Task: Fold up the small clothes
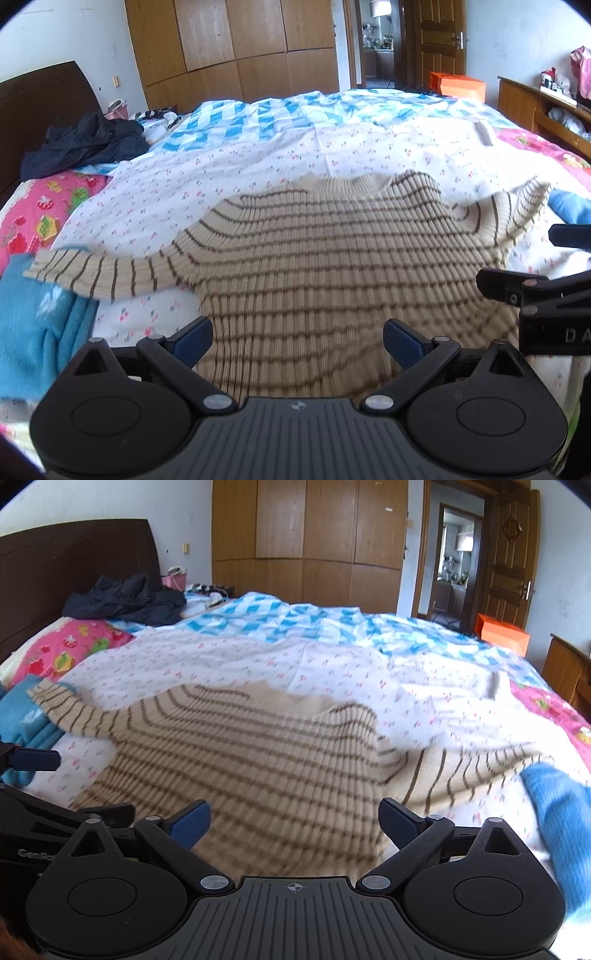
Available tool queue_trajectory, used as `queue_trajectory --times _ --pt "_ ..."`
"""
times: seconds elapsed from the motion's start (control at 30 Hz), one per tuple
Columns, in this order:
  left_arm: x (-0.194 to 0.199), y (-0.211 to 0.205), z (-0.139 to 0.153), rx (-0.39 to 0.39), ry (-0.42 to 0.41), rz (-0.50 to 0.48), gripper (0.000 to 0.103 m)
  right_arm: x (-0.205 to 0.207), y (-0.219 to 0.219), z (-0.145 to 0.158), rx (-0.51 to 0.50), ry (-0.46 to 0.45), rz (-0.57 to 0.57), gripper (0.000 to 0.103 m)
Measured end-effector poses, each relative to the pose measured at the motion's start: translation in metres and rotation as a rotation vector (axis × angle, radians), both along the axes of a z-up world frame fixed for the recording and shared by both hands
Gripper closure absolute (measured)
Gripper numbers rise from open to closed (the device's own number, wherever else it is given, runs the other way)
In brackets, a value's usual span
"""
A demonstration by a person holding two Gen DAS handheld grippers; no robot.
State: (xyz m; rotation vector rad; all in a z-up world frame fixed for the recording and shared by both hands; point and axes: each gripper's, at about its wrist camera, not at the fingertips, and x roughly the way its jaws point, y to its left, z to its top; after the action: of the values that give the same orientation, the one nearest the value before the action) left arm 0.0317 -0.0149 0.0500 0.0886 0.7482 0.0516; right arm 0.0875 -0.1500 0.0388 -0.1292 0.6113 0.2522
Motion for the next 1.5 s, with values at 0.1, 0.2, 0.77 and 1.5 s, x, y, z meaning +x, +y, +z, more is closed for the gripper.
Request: queue_trajectory --times 0.1,0.2,0.77,1.5 --pt "0.030 0.002 0.004 0.019 -0.023 -0.005 0.000 0.042 -0.009 -0.001 0.010 -0.006 -0.026 0.014" --pt "0.067 0.013 0.004 0.013 -0.029 0.019 0.000 0.092 -0.015 -0.006 0.014 0.004 -0.041 0.022" --pt "0.226 0.055 -0.057 -0.007 0.017 0.023 0.000 0.264 0.005 -0.074 -0.062 0.239 0.114 0.089" --pt "0.195 0.037 -0.050 0.013 0.002 0.059 0.002 0.183 -0.122 -0.035 0.140 0.101 -0.281 0.041"
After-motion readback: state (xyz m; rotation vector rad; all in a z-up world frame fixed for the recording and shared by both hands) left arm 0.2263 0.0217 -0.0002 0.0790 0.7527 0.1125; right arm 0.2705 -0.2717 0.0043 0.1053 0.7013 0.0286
